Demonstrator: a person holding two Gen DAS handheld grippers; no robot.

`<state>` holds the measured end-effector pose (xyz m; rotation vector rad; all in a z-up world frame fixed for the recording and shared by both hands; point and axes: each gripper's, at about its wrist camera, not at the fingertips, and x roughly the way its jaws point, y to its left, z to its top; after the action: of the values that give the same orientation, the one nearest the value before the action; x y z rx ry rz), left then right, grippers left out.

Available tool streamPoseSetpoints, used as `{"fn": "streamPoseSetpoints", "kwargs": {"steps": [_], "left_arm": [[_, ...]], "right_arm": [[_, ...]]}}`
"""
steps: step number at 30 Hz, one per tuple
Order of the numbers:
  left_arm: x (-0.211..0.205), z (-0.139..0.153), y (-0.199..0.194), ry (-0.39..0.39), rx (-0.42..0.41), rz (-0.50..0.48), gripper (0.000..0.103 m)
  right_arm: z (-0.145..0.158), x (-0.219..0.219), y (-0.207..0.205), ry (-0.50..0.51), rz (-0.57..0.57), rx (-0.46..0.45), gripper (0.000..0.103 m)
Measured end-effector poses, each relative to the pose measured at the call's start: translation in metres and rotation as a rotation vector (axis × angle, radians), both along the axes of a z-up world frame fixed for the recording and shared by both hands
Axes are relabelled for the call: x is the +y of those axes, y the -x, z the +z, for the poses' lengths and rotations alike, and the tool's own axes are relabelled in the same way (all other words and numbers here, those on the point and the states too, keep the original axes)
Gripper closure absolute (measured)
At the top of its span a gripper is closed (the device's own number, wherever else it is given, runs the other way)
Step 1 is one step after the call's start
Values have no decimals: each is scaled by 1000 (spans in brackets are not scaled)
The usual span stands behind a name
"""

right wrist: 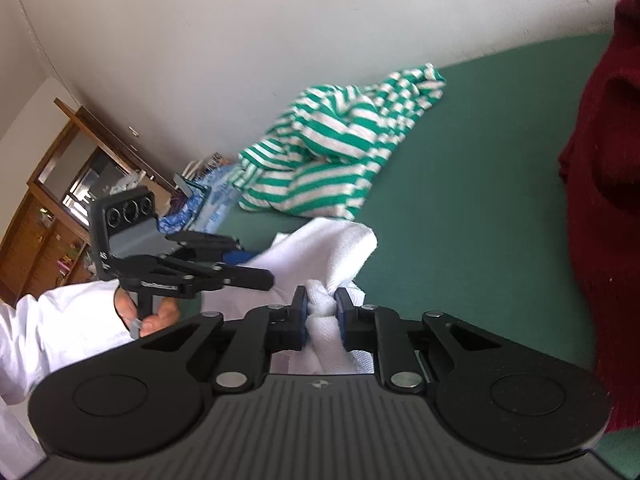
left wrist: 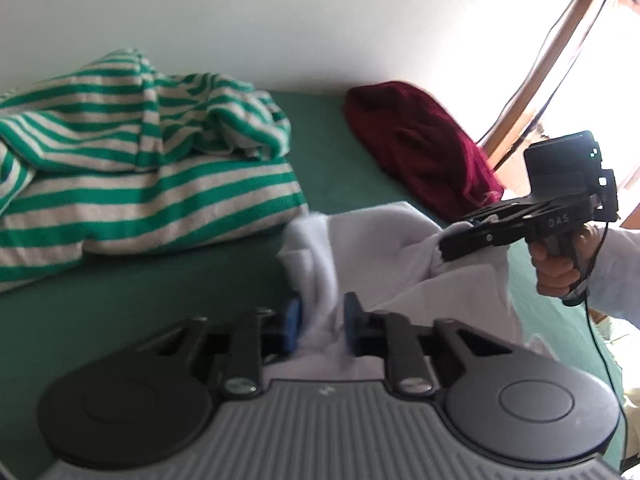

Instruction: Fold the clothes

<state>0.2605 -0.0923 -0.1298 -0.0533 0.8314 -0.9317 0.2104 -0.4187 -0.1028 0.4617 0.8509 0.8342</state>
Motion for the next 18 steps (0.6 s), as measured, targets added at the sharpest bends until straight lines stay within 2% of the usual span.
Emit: {"fn": "streamPoseSetpoints", "kwargs": {"steps": [6, 11, 18], "left_arm": [[9, 27, 28, -18, -109, 13, 97], [27, 60, 65, 22, -170, 19, 97], [45, 84, 132, 63, -184, -15, 97]], "right_arm": [[30, 4, 22, -7, 1, -57, 89], [58, 12, 54, -6, 26, -112, 89], [85, 26, 108, 18, 95, -154, 89]]}}
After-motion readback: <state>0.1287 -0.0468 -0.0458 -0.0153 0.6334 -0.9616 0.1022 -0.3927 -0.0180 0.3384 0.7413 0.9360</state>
